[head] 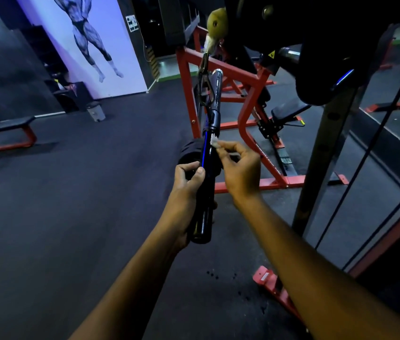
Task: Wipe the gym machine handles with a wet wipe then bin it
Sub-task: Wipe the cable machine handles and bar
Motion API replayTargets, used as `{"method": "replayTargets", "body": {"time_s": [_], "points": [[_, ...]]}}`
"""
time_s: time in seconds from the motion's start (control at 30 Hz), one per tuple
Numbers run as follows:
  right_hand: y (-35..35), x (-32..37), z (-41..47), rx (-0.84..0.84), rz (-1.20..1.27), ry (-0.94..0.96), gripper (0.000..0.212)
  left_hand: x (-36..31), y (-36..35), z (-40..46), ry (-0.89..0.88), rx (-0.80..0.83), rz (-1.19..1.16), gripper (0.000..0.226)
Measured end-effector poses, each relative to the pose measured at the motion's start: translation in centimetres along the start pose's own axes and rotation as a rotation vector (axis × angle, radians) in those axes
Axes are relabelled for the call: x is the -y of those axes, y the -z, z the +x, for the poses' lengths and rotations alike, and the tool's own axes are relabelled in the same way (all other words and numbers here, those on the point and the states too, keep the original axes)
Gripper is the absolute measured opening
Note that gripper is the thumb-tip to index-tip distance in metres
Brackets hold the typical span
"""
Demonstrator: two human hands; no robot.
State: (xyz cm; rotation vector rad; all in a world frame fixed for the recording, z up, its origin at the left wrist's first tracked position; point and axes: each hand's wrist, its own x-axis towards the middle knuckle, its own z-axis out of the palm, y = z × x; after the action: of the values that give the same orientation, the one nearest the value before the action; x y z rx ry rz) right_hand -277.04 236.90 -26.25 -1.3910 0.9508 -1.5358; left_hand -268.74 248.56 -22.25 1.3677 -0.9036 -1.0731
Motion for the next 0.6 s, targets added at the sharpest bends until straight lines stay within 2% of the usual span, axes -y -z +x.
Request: {"method": "replayTargets", "body": {"time_s": [0.17,0.33,0.5,0.6], "points": [[0.8,0.9,-3.0,0.094,-0.011,0.006,0.012,0.3,-0.1,0.1,-0.060,-0.025,0.012,0.021],[2.2,1.1,-5.1,0.102,0.051,0.010,0.014,0.0,0.0,-0.2,-0.026,0.020,0.030,0.022],[3.5,1.2,-5.0,0.182,-0.055,0.079,0.013,0.7,0.3,0.0,-0.058,-0.036,0.156,0.018],[3.7,1.1,0.5,0.062,-0.148,0.123,0.015,1.5,0.1,-0.8,-0.030,0.001,0.263,0.020]]}}
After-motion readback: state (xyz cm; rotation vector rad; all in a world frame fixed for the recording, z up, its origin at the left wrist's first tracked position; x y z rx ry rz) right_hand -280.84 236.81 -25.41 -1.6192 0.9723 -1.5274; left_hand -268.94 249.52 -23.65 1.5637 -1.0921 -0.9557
